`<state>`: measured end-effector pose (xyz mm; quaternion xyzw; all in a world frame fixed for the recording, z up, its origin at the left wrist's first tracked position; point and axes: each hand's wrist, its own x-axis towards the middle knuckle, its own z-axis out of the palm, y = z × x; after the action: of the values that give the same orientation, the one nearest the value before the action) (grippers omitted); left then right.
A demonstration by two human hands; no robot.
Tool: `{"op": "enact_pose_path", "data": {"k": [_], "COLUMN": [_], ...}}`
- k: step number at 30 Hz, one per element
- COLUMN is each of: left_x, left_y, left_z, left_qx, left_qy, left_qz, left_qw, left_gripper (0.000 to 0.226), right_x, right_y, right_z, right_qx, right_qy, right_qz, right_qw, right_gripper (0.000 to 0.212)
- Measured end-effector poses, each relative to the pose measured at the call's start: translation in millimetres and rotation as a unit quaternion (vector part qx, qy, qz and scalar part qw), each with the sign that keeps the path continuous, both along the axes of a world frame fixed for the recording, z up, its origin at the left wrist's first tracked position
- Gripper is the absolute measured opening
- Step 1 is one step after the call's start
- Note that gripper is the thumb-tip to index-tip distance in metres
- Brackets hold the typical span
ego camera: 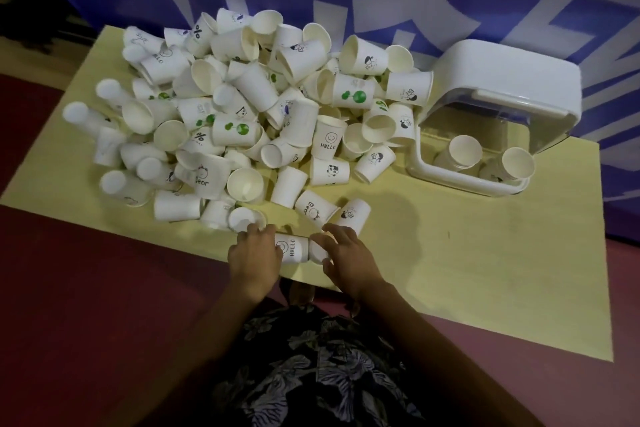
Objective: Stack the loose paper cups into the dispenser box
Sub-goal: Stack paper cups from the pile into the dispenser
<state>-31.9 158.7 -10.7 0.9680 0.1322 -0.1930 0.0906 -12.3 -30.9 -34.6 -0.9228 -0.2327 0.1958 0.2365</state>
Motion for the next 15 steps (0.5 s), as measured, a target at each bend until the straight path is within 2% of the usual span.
{"op": "enact_pose_path", "data": {"k": [4,7,10,12,15], "left_x": [-6.0,-4.9,-1.8,1.7,11.1], "left_y": [4.0,1.5,-0.4,-1.1,-5.5], "left_z": [-12.3,-17.5,-18.2,-14.3,2.5], "left_qx": [-0.036,-0.083,-0.140,-0.170,-0.200], "left_qy": [0.036,0.025,0.001,-0.028,-0.088], "left_qz": [0.021,0.030,0.054,0.057,0.035], "left_qw": [0.998,0.996,0.989,0.983,0.975], "left_gripper": [0.035,0.031,0.030,0.031,0.036], "right_x": [-8.3,-12.7,-14.4,-14.8,-13.1], "right_y": [13.4,14.1,7.0,-1.6,-15.7], "right_z": [-8.8,-11.0,-7.5,-1.0,15.1], "right_qx": [-0.040,-0.056,-0.069,-0.057,0.027], "right_qy": [0.038,0.045,0.053,0.051,0.010], "right_qz": [-0.012,-0.040,-0.078,-0.107,-0.181], "right_qw": [0.998,0.997,0.993,0.991,0.983], "right_gripper": [0.054,0.045,0.051,0.058,0.053]}}
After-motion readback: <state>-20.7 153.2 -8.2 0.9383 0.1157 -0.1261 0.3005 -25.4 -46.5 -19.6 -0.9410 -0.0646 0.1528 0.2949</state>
